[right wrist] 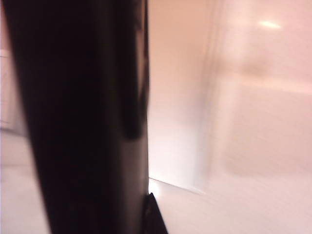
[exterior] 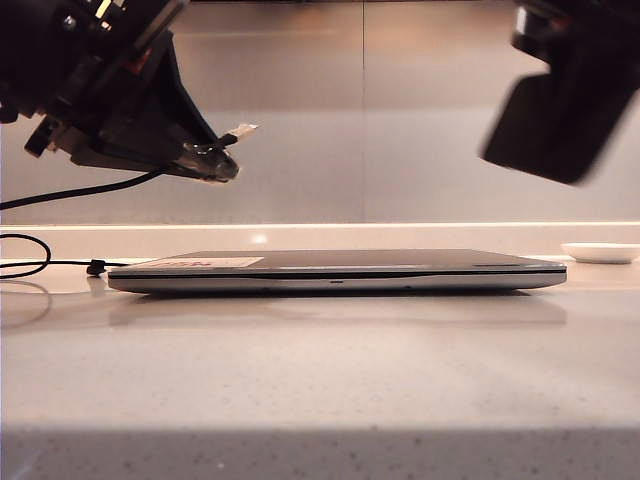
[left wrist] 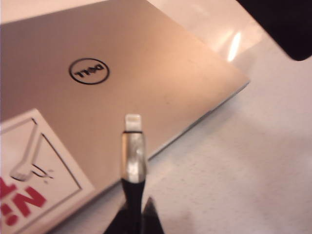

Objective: Pick up the charging cable and the phone, plug the charging cable into the charging port on the phone, and finally place them back on the table.

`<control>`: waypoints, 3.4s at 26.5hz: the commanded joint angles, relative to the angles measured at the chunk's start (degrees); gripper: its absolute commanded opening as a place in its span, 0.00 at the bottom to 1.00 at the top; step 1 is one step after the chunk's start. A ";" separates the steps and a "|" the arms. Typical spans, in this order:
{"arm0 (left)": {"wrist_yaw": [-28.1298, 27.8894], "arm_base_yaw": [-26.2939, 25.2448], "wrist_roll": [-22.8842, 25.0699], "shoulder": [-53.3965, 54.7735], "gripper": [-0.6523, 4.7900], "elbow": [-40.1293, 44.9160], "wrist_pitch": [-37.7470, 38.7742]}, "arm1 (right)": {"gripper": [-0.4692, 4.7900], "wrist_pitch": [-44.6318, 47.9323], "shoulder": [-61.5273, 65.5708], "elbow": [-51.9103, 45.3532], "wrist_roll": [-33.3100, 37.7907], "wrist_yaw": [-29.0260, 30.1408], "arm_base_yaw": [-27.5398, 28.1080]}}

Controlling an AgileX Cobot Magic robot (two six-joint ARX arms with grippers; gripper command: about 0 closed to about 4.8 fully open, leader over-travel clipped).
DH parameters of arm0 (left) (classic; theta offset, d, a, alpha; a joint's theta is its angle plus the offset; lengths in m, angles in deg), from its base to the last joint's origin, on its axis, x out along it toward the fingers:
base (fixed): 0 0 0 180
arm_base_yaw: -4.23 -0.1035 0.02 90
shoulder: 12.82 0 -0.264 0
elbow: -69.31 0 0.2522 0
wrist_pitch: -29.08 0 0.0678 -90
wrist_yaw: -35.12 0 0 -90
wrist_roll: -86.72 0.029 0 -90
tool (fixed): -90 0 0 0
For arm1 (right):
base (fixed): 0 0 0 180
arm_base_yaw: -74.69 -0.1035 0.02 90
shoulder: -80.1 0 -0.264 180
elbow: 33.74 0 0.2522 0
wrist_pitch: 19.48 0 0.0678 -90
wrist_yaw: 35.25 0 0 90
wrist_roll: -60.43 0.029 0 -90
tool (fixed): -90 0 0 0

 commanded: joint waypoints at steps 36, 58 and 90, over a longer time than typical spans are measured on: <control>0.20 5.92 -30.45 0.20 0.11 6.16 -12.24 | 0.08 77.35 1.42 -27.10 41.64 13.03 -12.61; 0.20 5.92 -30.40 0.20 0.11 6.16 -12.22 | 0.08 87.38 8.61 -27.08 48.48 10.75 -18.58; 0.20 5.92 -30.14 0.20 0.11 6.16 -12.17 | 0.08 88.80 9.11 -27.08 51.67 11.10 -20.11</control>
